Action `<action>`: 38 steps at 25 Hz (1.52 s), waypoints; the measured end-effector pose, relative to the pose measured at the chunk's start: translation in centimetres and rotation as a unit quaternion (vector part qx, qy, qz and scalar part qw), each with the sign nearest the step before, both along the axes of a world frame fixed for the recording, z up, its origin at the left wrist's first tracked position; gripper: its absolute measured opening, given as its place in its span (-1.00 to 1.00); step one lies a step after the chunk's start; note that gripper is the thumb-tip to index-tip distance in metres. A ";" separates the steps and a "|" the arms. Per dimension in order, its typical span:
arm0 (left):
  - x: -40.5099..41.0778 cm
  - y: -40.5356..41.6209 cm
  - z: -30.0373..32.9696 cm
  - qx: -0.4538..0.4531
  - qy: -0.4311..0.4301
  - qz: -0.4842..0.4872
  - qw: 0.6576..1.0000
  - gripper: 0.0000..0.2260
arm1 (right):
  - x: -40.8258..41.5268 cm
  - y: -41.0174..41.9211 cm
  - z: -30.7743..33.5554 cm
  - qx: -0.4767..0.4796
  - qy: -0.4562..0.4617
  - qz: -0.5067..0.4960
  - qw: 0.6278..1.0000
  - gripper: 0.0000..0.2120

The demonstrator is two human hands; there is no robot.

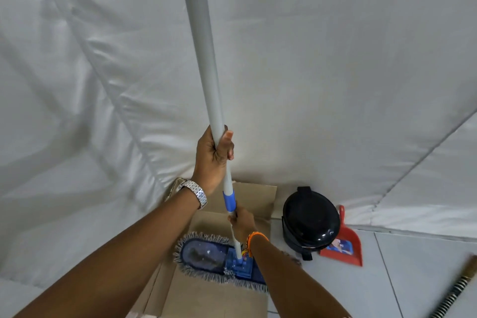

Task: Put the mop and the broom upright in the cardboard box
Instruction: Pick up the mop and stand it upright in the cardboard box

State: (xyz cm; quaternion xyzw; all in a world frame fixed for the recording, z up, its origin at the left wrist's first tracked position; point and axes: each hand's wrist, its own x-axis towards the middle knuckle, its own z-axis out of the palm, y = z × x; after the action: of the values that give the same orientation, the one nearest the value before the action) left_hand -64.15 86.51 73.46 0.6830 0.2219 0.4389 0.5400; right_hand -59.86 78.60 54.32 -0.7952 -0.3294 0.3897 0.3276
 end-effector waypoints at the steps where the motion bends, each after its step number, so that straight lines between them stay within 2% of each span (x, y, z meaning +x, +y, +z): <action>1: 0.2 1.6 -1.1 -0.005 0.000 -0.011 1.000 -0.75 | 0.2 1.7 -1.1 0.000 0.003 0.001 1.000 -0.60; 6: 1.0 8.8 -7.8 -0.020 0.002 -0.050 0.999 -0.56 | 1.9 9.5 -8.1 -0.012 0.027 -0.029 0.999 -0.70; 11: 2.8 13.4 -13.7 -0.038 0.007 -0.097 0.995 -0.62 | 3.3 14.3 -13.9 -0.014 0.016 -0.045 0.999 -0.79; 14: 4.8 16.8 -15.1 -0.012 0.037 -0.125 0.991 -0.77 | 5.4 17.0 -16.4 -0.005 0.021 -0.078 0.997 -0.76; 16: 6.3 19.2 -15.3 -0.010 0.050 -0.149 0.988 -0.80 | 6.6 18.7 -16.7 -0.002 0.026 -0.086 0.996 -0.83; 17: 7.1 20.4 -15.5 -0.010 0.055 -0.157 0.986 -0.79 | 7.2 19.3 -16.9 -0.007 -0.009 -0.080 0.997 -0.88; 19: 8.9 23.0 -15.7 -0.008 0.074 -0.161 0.984 -0.78 | 8.9 21.1 -17.5 -0.005 -0.047 -0.094 0.994 -0.83; 23: 12.9 27.4 -16.1 -0.021 0.095 -0.169 0.981 -0.87 | 11.6 24.7 -19.6 0.023 -0.003 -0.089 0.996 -0.71; 26: 15.2 28.7 -16.2 -0.034 0.095 -0.188 0.977 -0.87 | 13.0 25.5 -20.2 0.014 -0.072 -0.081 0.994 -0.87; 28: 16.4 29.1 -16.9 -0.046 0.101 -0.202 0.973 -0.85 | 13.9 25.9 -20.9 0.007 -0.072 -0.103 0.992 -0.84; 29: 16.9 29.3 -17.3 -0.047 0.102 -0.199 0.974 -0.84 | 14.1 26.0 -21.1 0.008 -0.085 -0.085 0.993 -0.87; 30: 17.3 29.6 -17.5 -0.048 0.100 -0.193 0.975 -0.84 | 14.3 26.3 -21.4 0.009 -0.090 -0.075 0.993 -0.80; 32: 18.2 30.3 -18.0 -0.055 0.093 -0.176 0.979 -0.83 | 14.7 26.8 -21.7 0.014 -0.040 -0.081 0.996 -0.72; 36: 18.8 30.6 -18.8 -0.035 0.084 -0.131 0.987 -0.80 | 15.6 26.9 -21.7 0.029 0.010 -0.089 0.996 -0.75; 38: 18.0 30.2 -19.4 -0.029 0.100 -0.102 0.989 -0.76 | 15.5 26.3 -21.1 0.020 0.029 -0.078 0.996 -0.64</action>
State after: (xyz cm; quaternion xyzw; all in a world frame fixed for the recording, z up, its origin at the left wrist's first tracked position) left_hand -46.11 116.71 54.10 0.7267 0.2167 0.3042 0.5766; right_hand -44.37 104.89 33.20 -0.8001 -0.2645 0.3787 0.3827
